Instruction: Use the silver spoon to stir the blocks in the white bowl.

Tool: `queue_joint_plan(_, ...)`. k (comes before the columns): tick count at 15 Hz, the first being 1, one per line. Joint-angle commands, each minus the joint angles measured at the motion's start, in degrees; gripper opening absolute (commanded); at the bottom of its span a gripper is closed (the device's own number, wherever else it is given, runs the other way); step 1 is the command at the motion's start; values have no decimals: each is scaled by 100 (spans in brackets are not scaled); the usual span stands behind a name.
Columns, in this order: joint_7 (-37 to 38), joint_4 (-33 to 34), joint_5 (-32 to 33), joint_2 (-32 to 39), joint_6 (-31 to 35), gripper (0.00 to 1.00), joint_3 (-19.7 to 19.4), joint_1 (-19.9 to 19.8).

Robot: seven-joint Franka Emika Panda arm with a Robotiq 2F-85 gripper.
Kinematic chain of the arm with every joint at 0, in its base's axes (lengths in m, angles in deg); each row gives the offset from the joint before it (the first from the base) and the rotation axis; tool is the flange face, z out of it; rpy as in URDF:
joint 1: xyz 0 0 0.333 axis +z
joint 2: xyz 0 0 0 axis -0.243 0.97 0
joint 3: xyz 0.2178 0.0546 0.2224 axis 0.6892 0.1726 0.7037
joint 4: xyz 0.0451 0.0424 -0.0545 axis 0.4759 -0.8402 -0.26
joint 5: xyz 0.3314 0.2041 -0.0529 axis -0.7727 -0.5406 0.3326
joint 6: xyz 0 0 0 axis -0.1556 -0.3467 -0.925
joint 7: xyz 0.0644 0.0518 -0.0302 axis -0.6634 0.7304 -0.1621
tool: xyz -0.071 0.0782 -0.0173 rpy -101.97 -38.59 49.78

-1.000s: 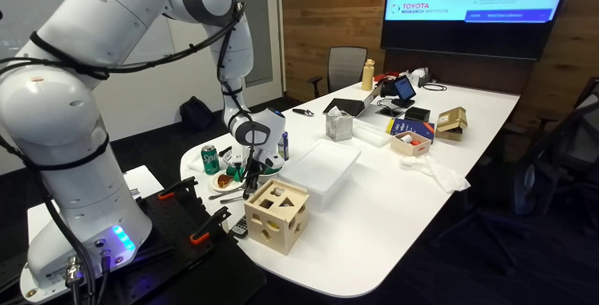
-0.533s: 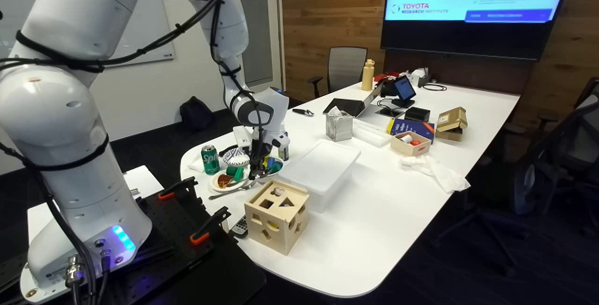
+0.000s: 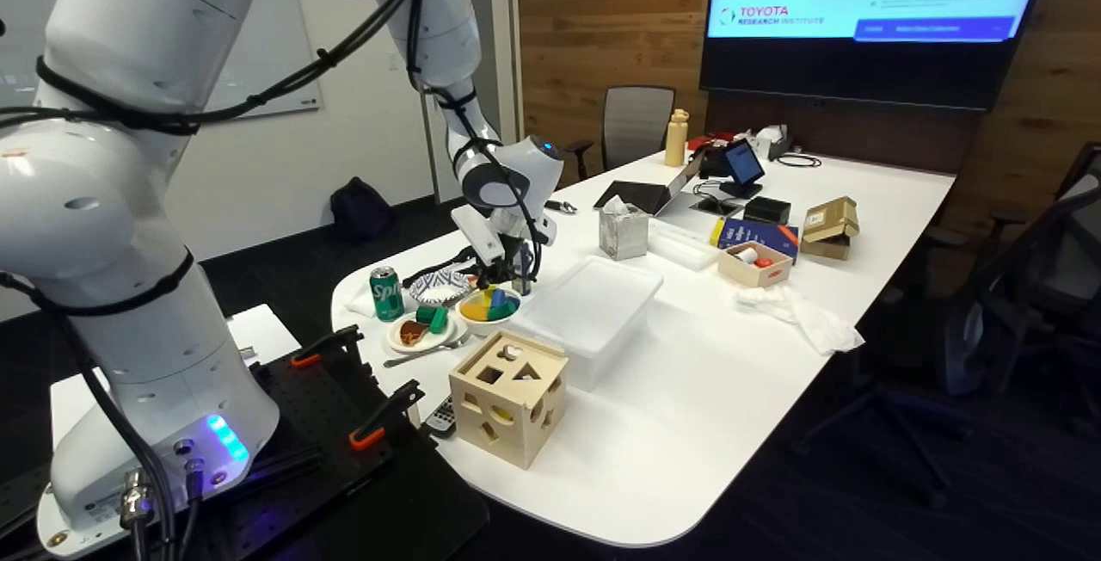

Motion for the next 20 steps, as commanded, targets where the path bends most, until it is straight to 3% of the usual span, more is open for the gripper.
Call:
queue_joint_plan(1, -1025, 534, -340, 445, -801, 2, 333, -420)
queue_joint_plan(4, -1197, 763, -166, 488, -1997, 2, 184, -333)
queue_joint_plan(7, -792, 907, -98, 306, -3080, 2, -85, -57)
queue_joint_plan(10, -303, 1109, -69, 172, -3678, 2, -368, 278)
queue_joint_plan(12, 5, 1203, 15, 75, -3593, 2, -568, 572)
queue_joint_plan(13, -409, 1180, -192, 284, -3534, 2, -532, 437)
queue_joint_plan(14, -368, 1211, -189, 258, -3527, 7, -576, 513)
queue_joint_plan(18, -383, 1208, -189, 325, -3521, 7, -621, 541)
queue_joint_plan(20, -247, 1285, -115, 375, -3649, 2, -680, 573)
